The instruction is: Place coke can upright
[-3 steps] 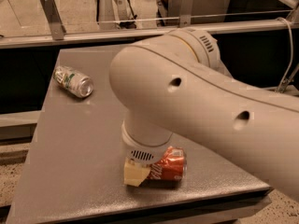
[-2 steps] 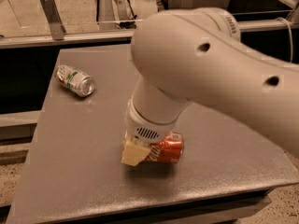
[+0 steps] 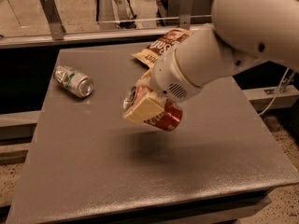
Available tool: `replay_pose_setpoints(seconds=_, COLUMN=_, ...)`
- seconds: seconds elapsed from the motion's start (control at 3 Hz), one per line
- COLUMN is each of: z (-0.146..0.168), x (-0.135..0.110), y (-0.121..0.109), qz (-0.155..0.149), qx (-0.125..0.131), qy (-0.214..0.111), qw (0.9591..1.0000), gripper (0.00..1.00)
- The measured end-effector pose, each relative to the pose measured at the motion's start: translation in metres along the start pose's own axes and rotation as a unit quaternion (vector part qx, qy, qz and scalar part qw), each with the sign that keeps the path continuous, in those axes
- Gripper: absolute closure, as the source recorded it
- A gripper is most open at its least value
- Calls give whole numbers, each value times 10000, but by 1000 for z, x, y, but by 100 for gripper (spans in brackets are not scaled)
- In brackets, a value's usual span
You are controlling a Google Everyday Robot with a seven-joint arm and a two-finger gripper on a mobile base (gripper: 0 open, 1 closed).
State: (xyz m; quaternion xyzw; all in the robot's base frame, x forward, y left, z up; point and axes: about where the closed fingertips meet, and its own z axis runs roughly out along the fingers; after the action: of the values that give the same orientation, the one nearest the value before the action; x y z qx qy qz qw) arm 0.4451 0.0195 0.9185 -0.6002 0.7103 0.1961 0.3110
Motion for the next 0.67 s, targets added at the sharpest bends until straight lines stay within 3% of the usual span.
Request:
replay_pose_setpoints(seconds=0.33, z=-5, x=-3, y=-9, qz=25, qx=-160, qy=-1057, qw=9943, gripper=100)
replay_pose_setpoints(seconds=0.67, z=-6, x=-10, y=0, qz=45, qx=-492, qy=-2427, qw=9689, gripper=100)
